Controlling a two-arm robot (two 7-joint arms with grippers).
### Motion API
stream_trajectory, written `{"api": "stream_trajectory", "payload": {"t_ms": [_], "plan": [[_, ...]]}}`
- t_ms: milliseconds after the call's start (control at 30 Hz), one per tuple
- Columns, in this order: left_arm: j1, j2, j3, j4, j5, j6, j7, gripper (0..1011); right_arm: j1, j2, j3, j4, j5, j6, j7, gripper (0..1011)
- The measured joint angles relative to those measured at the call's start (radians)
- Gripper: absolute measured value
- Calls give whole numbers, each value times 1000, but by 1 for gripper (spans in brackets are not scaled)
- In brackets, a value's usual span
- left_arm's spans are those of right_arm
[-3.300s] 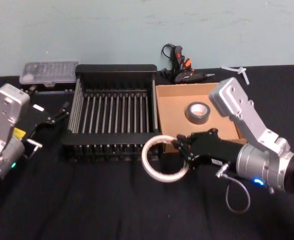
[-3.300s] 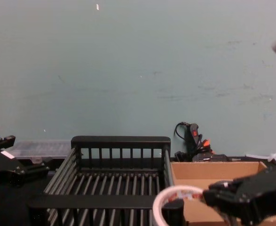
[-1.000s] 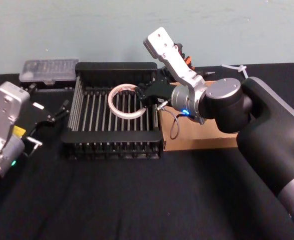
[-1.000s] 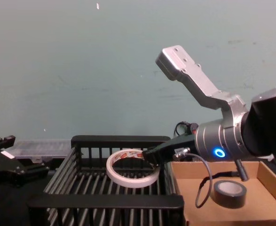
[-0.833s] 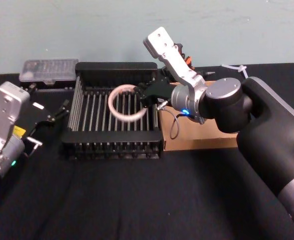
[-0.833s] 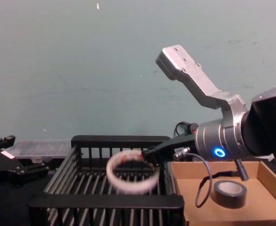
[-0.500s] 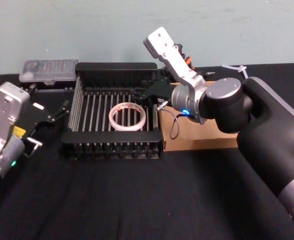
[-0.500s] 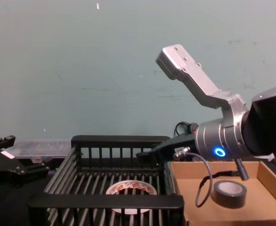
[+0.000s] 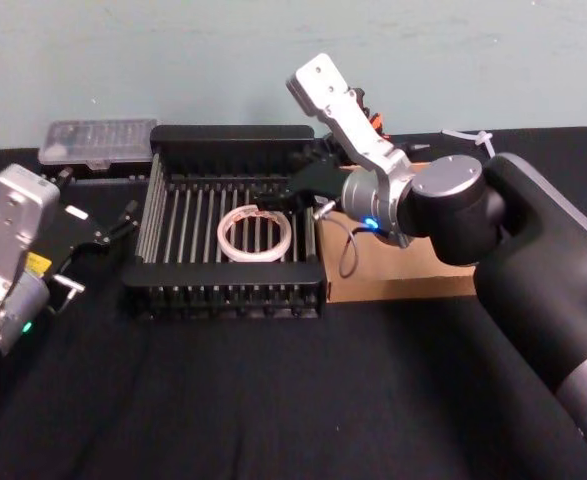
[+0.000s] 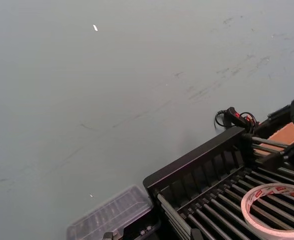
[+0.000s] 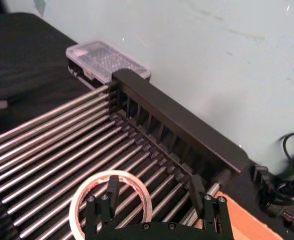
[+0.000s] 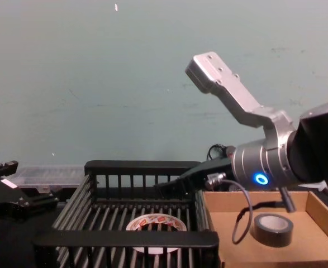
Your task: Pick up the white tape and place it into the black box , Pick up the silver tape and place it into the brown box.
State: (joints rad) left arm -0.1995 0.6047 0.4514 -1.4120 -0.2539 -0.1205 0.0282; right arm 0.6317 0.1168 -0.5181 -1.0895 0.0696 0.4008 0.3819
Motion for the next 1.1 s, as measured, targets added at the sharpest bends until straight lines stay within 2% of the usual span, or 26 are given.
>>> {"api": "stream_trajectory", "payload": {"t_ms": [133, 167, 367, 700, 800, 1100], "plan": [[0, 0, 0, 0, 0, 0, 0, 1001, -14, 8, 13, -34, 5, 3, 9, 996], [0, 0, 0, 0, 0, 0, 0, 1001, -18, 10, 15, -41, 6, 4, 10, 1002], [0, 0, 0, 0, 0, 0, 0, 1001, -49, 30, 34, -112, 14, 12, 9, 1002], [0, 0, 0, 0, 0, 0, 0, 1001, -132, 89, 83, -270, 32, 20, -10, 1002], [0, 0, 0, 0, 0, 0, 0, 1001, -177, 118, 110, -333, 41, 19, -25, 1002], [0, 0, 0, 0, 0, 0, 0, 1001, -275, 170, 178, -436, 53, 2, -65, 1002]]}}
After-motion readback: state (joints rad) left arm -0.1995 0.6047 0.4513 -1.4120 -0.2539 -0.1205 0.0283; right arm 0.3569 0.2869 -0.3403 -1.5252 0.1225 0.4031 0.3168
